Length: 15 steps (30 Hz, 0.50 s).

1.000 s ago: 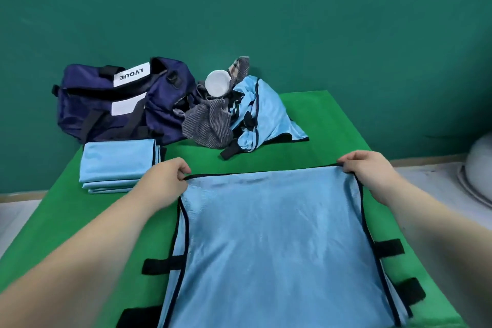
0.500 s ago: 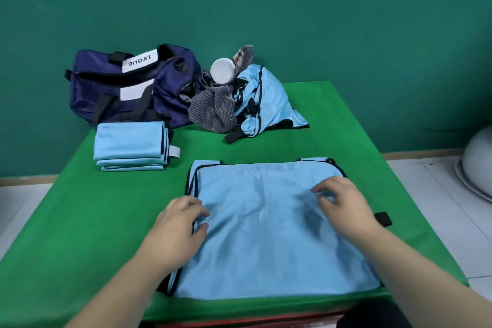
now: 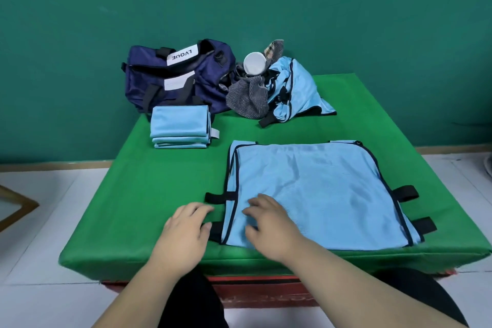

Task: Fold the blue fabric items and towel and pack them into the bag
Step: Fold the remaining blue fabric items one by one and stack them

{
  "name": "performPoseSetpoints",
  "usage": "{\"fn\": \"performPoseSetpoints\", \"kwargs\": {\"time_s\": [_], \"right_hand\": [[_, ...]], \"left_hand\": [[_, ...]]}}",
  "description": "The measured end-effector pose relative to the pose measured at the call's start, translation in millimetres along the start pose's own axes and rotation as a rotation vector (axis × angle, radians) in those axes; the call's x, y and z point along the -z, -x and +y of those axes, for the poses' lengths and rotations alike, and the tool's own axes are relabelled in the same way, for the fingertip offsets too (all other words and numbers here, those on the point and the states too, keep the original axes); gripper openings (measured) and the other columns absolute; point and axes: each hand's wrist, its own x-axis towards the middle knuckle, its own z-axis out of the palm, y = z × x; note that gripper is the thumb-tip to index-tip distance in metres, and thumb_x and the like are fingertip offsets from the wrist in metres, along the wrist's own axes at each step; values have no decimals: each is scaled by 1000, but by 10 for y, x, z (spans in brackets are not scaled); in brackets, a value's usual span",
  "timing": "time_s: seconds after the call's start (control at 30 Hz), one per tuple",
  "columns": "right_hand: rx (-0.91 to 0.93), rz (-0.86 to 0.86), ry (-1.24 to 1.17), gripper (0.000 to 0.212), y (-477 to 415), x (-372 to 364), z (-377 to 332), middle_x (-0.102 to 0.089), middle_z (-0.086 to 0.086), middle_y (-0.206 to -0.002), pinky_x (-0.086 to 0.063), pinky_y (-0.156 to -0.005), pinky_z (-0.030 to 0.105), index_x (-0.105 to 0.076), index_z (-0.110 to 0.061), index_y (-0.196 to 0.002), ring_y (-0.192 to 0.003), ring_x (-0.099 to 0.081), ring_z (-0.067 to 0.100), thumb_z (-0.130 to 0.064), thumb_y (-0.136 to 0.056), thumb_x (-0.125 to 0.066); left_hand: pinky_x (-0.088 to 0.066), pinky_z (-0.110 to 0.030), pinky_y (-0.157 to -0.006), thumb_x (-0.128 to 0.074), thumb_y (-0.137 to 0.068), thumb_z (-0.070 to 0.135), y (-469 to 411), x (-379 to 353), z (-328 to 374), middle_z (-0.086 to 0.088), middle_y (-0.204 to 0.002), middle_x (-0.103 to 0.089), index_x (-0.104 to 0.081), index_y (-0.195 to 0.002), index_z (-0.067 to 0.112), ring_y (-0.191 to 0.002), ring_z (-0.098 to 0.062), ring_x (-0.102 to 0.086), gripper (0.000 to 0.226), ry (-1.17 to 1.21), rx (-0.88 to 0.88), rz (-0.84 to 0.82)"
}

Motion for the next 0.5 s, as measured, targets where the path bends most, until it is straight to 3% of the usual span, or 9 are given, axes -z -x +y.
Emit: {"fn": "performPoseSetpoints", "kwargs": {"time_s": [0.1, 0.2, 0.3, 0.4, 0.5], "right_hand": [[-6, -4, 78, 51, -9, -146, -94, -29, 0, -160, -1, -122, 33, -48, -22, -146, -152, -10, 21, -33, -96, -47], [-1, -24, 190, 58, 29, -246, -83, -17, -2, -165, 9, -122, 35, -35, -27, -152, -153, -2, 19, -45, -98, -31], [-10, -59, 261, 66, 17, -272, -70, -12, -4, -166, 10, -123, 39, -26, -33, -155, -153, 4, 18, -57, -93, -22], [-14, -96, 320, 67, -8, -284, -76, -7, -2, -166, 7, -123, 44, -14, -39, -156, -153, 7, 20, -64, -95, -23], [-39, -126, 364, 68, -16, -284, -108, -6, 0, -166, 8, -123, 44, -7, -41, -156, -152, 8, 23, -67, -96, -23]], "left_hand": [[-37, -35, -102, -46, -98, 41, 36, -18, -96, 16, -126, -51, -55, -131, 31, -122, -12, -43, 36, -12, -29, -46], [-35, -33, -98, -53, -96, 45, 78, -89, -153, 16, -117, -51, -61, -124, 33, -118, -12, -44, 32, -28, -65, -74], [-29, -31, -92, -62, -92, 43, 79, -127, -172, 18, -109, -48, -62, -114, 34, -112, -11, -42, 24, -10, -42, -56], [-22, -28, -88, -58, -96, 30, 12, -82, -248, 21, -104, -48, -61, -106, 36, -110, -9, -42, 12, 9, 0, -39], [-23, -28, -88, -54, -97, 20, -50, -37, -361, 21, -99, -52, -64, -103, 35, -107, -9, -45, 19, 24, 41, -51]]}}
